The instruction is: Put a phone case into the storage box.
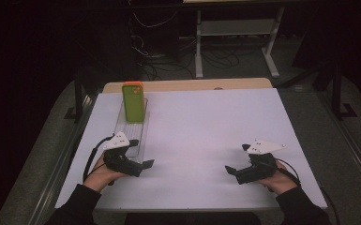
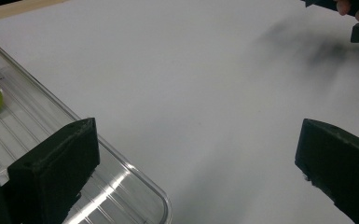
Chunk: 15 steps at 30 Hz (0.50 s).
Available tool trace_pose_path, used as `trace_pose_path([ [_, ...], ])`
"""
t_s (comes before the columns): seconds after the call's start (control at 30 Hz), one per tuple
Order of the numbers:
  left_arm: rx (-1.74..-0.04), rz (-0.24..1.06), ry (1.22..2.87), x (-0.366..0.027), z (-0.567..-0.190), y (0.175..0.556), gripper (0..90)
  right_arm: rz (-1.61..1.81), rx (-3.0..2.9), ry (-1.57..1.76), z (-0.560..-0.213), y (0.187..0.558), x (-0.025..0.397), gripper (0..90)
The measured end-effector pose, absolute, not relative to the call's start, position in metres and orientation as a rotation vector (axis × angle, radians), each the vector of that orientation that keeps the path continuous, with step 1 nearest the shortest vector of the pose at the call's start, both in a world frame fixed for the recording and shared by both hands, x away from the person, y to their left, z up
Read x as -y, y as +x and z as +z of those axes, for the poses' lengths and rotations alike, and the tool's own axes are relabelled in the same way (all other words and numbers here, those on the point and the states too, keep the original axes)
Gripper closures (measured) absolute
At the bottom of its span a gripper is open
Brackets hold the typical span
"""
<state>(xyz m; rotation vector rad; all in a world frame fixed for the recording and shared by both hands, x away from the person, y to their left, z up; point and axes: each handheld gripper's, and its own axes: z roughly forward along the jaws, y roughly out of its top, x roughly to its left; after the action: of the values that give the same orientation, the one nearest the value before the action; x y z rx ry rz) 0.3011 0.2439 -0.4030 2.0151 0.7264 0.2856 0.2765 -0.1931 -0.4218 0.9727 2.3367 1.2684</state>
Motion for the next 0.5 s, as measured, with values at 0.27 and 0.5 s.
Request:
trace_pose_path([
  [0.27,-0.731,0.311,1.976,-0.252,-0.402,0.298,0.0,1.278,-2.331,0.965,-0.420,0.275,0.192,0.0],
  [0.5,-0.699,0.316,1.940,-0.258,-0.397,0.292,0.0,1.291,-2.319,0.953,-0.418,0.275,0.193,0.0],
])
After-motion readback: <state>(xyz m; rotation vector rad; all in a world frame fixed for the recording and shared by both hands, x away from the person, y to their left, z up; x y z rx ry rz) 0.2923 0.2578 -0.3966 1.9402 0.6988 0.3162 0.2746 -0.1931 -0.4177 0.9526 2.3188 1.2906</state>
